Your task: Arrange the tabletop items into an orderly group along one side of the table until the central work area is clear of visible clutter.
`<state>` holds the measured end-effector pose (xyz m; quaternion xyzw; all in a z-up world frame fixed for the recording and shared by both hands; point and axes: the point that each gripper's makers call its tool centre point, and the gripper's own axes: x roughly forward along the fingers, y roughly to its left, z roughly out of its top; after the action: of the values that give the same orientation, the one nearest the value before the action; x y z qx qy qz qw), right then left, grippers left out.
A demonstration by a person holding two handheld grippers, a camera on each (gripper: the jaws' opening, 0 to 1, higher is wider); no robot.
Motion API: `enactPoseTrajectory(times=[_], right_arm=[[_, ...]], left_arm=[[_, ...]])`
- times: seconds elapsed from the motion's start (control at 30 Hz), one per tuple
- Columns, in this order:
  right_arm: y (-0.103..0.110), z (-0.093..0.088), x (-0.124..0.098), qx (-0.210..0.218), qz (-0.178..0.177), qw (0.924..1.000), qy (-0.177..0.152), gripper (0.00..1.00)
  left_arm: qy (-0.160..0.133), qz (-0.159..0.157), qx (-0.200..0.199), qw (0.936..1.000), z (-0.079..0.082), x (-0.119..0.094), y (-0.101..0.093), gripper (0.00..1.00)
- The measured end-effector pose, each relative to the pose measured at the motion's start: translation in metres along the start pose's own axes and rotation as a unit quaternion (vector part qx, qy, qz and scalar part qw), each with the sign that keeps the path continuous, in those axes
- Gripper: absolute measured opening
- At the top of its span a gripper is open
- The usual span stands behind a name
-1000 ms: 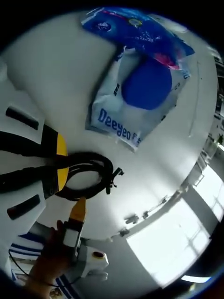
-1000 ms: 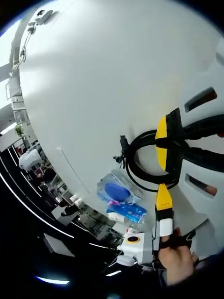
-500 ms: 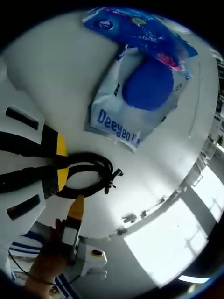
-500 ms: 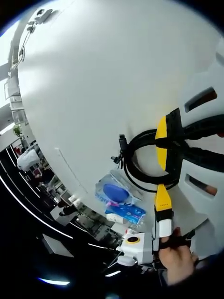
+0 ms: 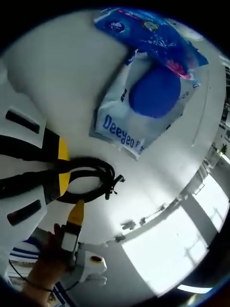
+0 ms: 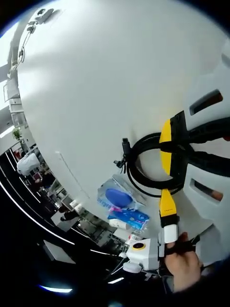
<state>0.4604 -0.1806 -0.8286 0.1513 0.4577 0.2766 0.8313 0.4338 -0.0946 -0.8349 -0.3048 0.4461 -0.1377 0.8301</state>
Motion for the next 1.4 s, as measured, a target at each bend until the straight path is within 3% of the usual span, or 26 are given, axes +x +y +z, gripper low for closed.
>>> enactPoseTrajectory(times=[0.27, 0.57, 0.8, 0.87, 0.93, 1.1, 1.2, 1.33, 1.4], right_arm=[[-0.001, 0.003, 0.001, -0.007, 0.006, 1.0, 0.001, 0.01], [0.006, 0.006, -0.002, -0.004, 0.039, 0.9991, -0.015, 0.13], [0.012, 0.014, -0.009, -0.025, 0.035, 0.9986, -0.031, 0.28], [0.015, 0.026, -0.015, -0.044, 0.034, 0.9966, -0.062, 0.29], [0.019, 0.03, -0.021, -0.041, 0.036, 0.9961, -0.07, 0.3], [0.025, 0.037, -0.023, -0.042, 0.041, 0.9945, -0.087, 0.37], [0.03, 0.041, -0.023, -0.059, 0.041, 0.9926, -0.097, 0.49], [0.031, 0.043, -0.024, -0.074, 0.036, 0.9911, -0.105, 0.61], [0.034, 0.046, -0.026, -0.078, 0.037, 0.9899, -0.113, 0.65]], left_arm=[[-0.001, -0.006, -0.018, 0.9998, -0.001, 0.001, 0.0, 0.02], [-0.016, -0.008, -0.012, 0.9998, 0.004, -0.006, -0.004, 0.08], [-0.048, -0.017, -0.005, 0.9987, 0.018, -0.019, -0.008, 0.26], [-0.059, -0.019, -0.003, 0.9981, 0.021, -0.024, -0.008, 0.3], [-0.08, -0.018, 0.01, 0.9966, 0.026, -0.032, -0.004, 0.36], [-0.105, 0.003, -0.003, 0.9944, 0.03, -0.049, 0.015, 0.49], [-0.145, 0.02, 0.009, 0.9892, 0.042, -0.058, 0.022, 0.65], [-0.168, 0.026, 0.021, 0.9852, 0.048, -0.068, 0.022, 0.85], [-0.178, 0.031, 0.025, 0.9832, 0.051, -0.073, 0.023, 0.89]])
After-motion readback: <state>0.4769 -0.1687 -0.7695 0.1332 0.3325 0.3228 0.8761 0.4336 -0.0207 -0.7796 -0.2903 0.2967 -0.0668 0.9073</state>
